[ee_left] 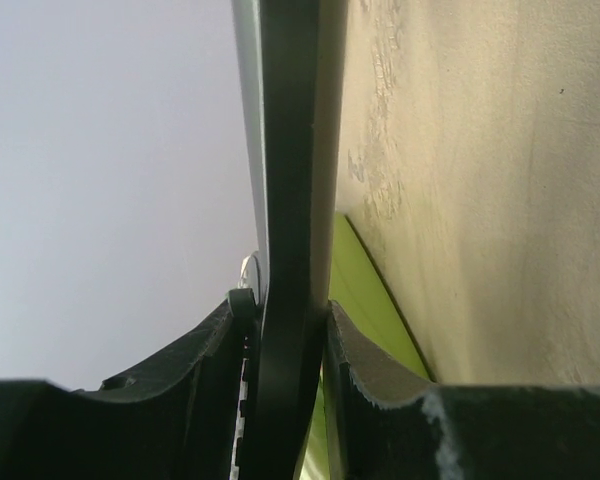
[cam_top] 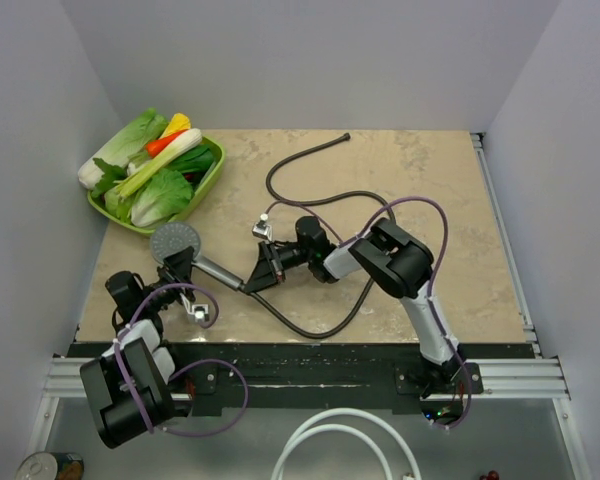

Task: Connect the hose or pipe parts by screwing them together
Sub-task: Install the bathroom fixture on the pipeline.

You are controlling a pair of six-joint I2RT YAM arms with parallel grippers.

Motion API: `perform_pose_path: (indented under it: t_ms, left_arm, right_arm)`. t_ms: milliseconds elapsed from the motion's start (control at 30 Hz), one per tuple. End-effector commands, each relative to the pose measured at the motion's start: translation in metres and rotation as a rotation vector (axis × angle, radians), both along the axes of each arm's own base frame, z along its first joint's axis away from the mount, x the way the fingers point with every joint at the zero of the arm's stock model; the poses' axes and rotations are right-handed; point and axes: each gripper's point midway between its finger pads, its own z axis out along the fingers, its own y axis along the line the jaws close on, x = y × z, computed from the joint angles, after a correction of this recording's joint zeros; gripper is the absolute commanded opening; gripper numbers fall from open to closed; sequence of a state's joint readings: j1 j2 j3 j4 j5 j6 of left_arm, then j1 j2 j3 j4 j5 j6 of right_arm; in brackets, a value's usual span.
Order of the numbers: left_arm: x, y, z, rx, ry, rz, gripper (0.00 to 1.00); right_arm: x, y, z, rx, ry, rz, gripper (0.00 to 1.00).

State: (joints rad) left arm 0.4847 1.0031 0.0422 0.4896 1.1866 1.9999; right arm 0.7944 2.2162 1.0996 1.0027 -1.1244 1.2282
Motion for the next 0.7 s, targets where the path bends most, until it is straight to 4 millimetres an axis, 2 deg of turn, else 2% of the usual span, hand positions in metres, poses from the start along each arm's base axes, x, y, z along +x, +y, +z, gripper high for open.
perform_pose_path:
  t_ms: [0,100,167,233,267,300,333,367,400,433,467,500,567,600,633,667]
  left_arm:
    - [-0.078,-0.065,-0.038,0.264,-0.345,-0.266,0.0]
    - [-0.078,-0.064,-0.038,0.272,-0.349,-0.261,0.0]
    - [-0.078,-0.064,-0.039,0.271,-0.347,-0.26,0.0]
    - [-0.078,-0.064,-0.039,0.271,-0.346,-0.257,0.0]
    - [-0.077,-0.063,-0.039,0.272,-0.345,-0.254,0.0]
    - [-0.078,-0.063,-0.039,0.27,-0.344,-0.255,0.0]
    - [-0.077,-0.063,-0.039,0.271,-0.343,-0.253,0.0]
    - [-0.077,-0.063,-0.039,0.272,-0.341,-0.252,0.0]
    - [-0.077,-0.063,-0.04,0.271,-0.339,-0.253,0.0]
    - [-0.077,-0.063,-0.04,0.27,-0.337,-0.251,0.0]
    - [-0.077,-0.062,-0.04,0.273,-0.338,-0.249,0.0]
    - [-0.077,-0.062,-0.041,0.275,-0.335,-0.246,0.0]
    - [-0.076,-0.061,-0.041,0.281,-0.334,-0.242,0.0]
    - [-0.076,-0.061,-0.041,0.281,-0.334,-0.241,0.0]
    - [-0.075,-0.06,-0.041,0.283,-0.333,-0.239,0.0]
    - [-0.075,-0.06,-0.041,0.283,-0.334,-0.24,0.0]
  right_arm:
    - [0.013,-0.008,0.081,0.371,-0.064,-0.035,0.18]
    - [0.014,-0.008,0.076,0.349,-0.076,-0.028,0.2]
    - [0.021,-0.005,0.07,0.271,-0.055,-0.051,0.35]
    - [0.031,-0.005,0.054,0.214,-0.157,-0.09,0.5]
    - [0.035,-0.006,0.048,0.097,-0.109,-0.11,0.55]
    - [0.04,-0.005,0.039,0.081,-0.253,-0.11,0.61]
    - [0.052,-0.002,0.032,0.012,-0.304,-0.154,0.77]
    - [0.054,-0.009,0.014,-0.181,-0.251,-0.139,0.85]
    - [0.061,-0.014,0.009,-0.218,-0.415,-0.115,0.91]
    - [0.067,-0.019,0.003,-0.291,-0.451,-0.125,0.98]
    - [0.075,-0.029,-0.003,-0.418,-0.469,-0.15,0.98]
    - [0.086,-0.038,0.005,-0.457,-0.575,-0.169,0.99]
    - [0.093,-0.052,0.01,-0.601,-0.709,-0.218,0.99]
    - [0.087,-0.051,0.027,-0.608,-0.819,-0.211,0.99]
    - [0.086,-0.055,0.033,-0.646,-0.881,-0.215,0.99]
    - [0.092,-0.068,0.034,-0.755,-0.963,-0.249,0.98]
